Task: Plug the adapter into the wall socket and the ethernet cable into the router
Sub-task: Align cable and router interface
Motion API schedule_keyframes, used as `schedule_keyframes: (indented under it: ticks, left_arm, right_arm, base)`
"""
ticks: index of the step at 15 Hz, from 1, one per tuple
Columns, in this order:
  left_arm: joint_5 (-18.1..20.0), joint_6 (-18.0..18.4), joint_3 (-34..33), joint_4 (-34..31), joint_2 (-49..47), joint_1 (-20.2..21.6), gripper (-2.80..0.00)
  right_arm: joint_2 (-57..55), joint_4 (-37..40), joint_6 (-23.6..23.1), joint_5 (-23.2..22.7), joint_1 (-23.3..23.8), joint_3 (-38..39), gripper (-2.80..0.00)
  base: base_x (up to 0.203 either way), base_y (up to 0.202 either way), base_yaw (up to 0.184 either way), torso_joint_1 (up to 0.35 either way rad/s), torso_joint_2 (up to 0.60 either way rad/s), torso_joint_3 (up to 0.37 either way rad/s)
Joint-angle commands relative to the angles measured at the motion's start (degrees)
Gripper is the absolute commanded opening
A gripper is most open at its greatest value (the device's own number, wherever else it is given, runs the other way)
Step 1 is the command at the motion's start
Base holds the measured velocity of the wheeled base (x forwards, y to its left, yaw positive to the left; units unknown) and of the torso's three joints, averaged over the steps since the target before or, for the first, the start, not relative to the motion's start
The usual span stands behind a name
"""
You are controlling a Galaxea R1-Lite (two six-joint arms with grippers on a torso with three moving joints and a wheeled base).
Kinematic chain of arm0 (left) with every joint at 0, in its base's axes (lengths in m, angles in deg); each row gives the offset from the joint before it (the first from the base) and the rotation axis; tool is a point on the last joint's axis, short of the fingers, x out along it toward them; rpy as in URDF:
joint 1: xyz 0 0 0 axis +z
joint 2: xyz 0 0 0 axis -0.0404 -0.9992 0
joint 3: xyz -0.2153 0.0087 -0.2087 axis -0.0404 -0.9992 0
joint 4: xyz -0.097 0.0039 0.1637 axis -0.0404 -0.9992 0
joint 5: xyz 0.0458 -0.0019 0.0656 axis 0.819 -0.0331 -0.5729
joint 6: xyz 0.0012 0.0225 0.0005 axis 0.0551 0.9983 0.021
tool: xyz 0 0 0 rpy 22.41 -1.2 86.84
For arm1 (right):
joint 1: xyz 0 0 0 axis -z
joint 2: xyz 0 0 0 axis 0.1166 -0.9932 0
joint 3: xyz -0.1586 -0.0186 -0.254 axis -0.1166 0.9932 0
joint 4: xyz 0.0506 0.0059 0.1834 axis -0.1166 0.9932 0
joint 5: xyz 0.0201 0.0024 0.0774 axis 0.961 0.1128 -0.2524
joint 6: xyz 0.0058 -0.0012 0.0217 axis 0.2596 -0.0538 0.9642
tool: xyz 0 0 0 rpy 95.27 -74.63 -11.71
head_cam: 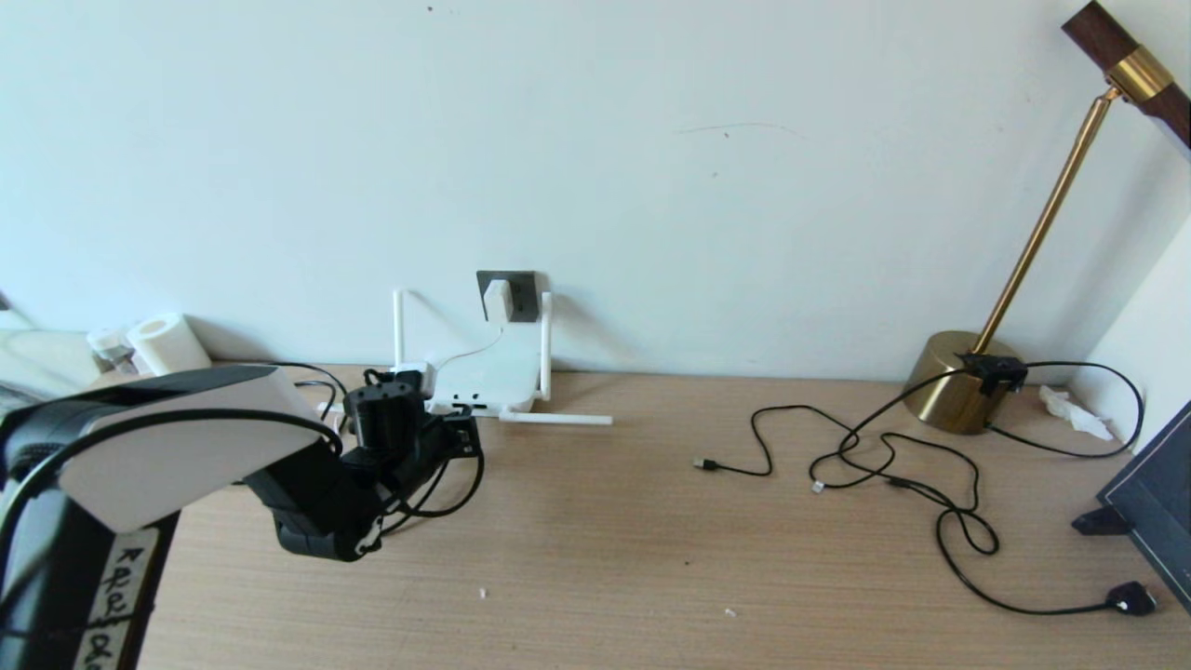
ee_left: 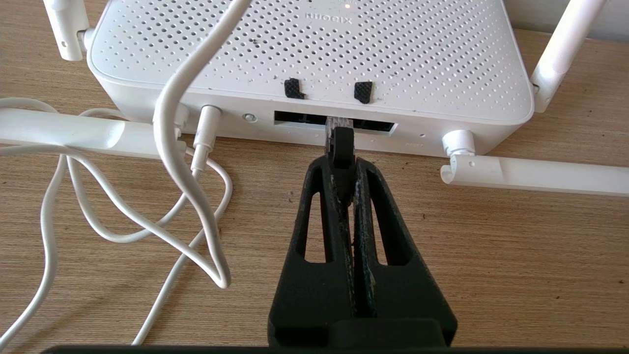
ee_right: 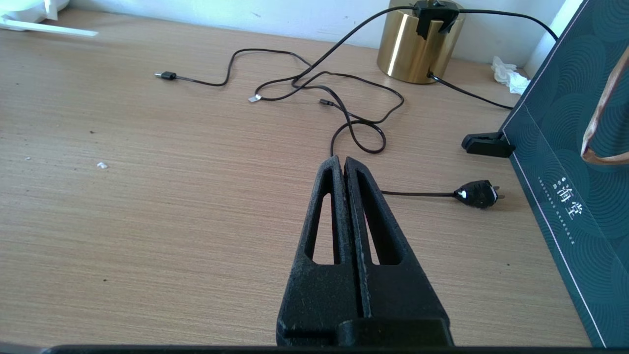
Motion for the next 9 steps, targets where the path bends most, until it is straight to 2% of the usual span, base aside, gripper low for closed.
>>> schedule_keyframes:
  ticks: [1,9]
  left_arm:
    - [0.0,0.0,0.1,0.4,-0.2,0.1,-2.8]
    - [0.4,0.0,0.8,0.3,-0.8,0.4,-2.8]
  right_arm:
    - [0.0,0.0,0.0,0.0,0.0,0.0,-2.8]
    - [0.0,0.0,0.0,0.0,0.0,0.0,-2.8]
  base:
    - [0.0,0.0,0.0,0.0,0.0,0.0]
    - [0.0,0.0,0.0,0.0,0.0,0.0]
